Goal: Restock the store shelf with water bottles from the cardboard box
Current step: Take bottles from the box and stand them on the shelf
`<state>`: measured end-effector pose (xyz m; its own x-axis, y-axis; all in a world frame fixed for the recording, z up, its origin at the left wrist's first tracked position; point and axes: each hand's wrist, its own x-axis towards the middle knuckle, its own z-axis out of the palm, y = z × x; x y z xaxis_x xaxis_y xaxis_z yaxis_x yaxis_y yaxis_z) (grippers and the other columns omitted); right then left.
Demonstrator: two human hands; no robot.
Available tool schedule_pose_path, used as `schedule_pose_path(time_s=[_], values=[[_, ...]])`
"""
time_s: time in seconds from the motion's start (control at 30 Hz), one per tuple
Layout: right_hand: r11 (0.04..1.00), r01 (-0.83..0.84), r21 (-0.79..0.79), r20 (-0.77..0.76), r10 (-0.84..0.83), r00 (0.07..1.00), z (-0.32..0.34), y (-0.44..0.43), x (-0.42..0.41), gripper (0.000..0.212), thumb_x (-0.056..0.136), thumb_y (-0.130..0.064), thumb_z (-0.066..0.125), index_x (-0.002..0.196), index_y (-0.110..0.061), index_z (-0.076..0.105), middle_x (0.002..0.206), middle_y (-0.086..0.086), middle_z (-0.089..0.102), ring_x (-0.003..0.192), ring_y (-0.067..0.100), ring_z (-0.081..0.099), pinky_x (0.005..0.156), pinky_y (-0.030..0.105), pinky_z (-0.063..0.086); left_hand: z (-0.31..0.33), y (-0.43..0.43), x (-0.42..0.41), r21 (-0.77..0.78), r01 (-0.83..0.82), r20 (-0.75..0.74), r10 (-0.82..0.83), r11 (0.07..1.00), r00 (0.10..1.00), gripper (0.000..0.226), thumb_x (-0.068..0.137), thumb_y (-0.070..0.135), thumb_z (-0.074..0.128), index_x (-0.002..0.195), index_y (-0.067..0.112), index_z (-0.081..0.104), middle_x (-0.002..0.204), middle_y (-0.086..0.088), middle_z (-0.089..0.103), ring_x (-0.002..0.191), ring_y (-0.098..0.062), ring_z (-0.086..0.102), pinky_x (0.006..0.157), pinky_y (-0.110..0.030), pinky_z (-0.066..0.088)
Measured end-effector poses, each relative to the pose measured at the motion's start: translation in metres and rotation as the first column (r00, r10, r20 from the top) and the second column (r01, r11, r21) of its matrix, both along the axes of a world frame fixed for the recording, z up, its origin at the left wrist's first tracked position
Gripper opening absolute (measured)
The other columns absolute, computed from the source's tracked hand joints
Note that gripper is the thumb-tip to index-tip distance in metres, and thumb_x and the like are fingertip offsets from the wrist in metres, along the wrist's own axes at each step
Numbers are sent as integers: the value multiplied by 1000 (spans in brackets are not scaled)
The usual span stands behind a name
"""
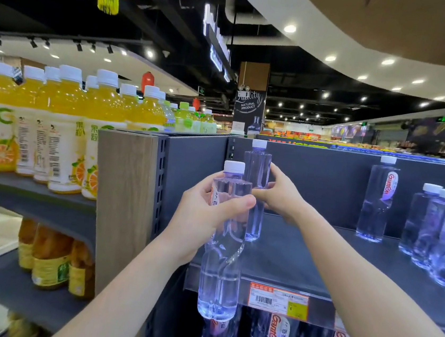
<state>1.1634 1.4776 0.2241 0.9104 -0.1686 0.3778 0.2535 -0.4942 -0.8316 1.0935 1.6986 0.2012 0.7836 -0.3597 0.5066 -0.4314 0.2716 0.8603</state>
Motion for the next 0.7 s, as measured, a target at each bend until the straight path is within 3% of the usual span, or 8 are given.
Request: schedule_pose_path(time_s=[0.13, 0.27, 0.4, 0.47, 0.53, 0.6, 0.63, 0.7], values=[[1000, 17, 17, -3, -17, 1000, -5, 9, 10, 67, 57, -37, 82, 117, -55, 58, 102, 15, 75, 88, 33, 73, 74, 58, 62, -2, 0, 3, 7, -6, -2, 6, 1000, 1000, 30, 92, 5, 77, 117, 22, 72, 94, -1, 83, 85, -21, 80, 73, -31, 65], [999, 35, 19, -26, -34, 999, -10, 8, 16, 90, 54, -44, 84, 134, -61, 47, 110, 14, 72, 100, 36, 72, 76, 55, 63, -2, 1, 5, 6, -4, -3, 4, 1000, 1000, 33, 91, 7, 78, 121, 21, 72, 99, -2, 83, 90, -25, 81, 83, -39, 65], [999, 15, 44, -10, -15, 1000, -11, 9, 11, 78, 56, -41, 82, 125, -62, 53, 107, 14, 73, 104, 36, 71, 81, 53, 63, -4, 0, 9, 12, -14, -25, 15, 1000, 1000, 36, 91, 10, 80, 124, 19, 71, 106, -6, 82, 101, -35, 79, 95, -53, 62], [999, 13, 47, -13, -12, 1000, -7, 12, 5, 76, 58, -37, 79, 128, -56, 54, 104, 12, 73, 95, 32, 72, 84, 50, 62, -3, -3, 13, 22, -14, -38, 15, 1000, 999, 48, 85, 20, 88, 129, 20, 68, 111, -8, 81, 105, -34, 78, 100, -59, 58], [997, 33, 73, -36, -31, 999, -2, 14, -2, 89, 62, -33, 79, 145, -39, 47, 106, 7, 70, 88, 22, 69, 87, 41, 60, 3, -6, 15, 36, -25, -41, 27, 999, 999, 69, 72, 40, 94, 132, 23, 63, 115, -8, 80, 107, -33, 78, 102, -64, 55], [993, 97, 67, -55, -93, 994, 3, 13, -10, 108, 59, -41, 79, 156, -25, 35, 122, 4, 65, 101, 20, 65, 93, 38, 53, 11, -11, 17, 13, -26, -43, 27, 1000, 999, 80, 64, 46, 94, 128, 17, 57, 112, -10, 81, 104, -35, 79, 100, -71, 53], [989, 135, 52, -47, -133, 990, 6, 14, -16, 106, 63, -43, 80, 157, -22, 33, 129, 3, 62, 109, 21, 63, 97, 38, 49, 16, -13, 18, 4, -27, -45, 27, 1000, 999, 83, 62, 47, 94, 126, 13, 53, 111, -11, 81, 103, -36, 79, 99, -73, 52], [981, 180, 66, 10, -181, 983, 8, 15, -32, 83, 79, -36, 80, 151, -23, 41, 129, 2, 61, 113, 21, 62, 100, 39, 49, 26, -17, 19, -10, -28, -41, 27, 1000, 999, 87, 62, 49, 94, 125, 9, 50, 113, -15, 79, 105, -37, 78, 99, -71, 52]])
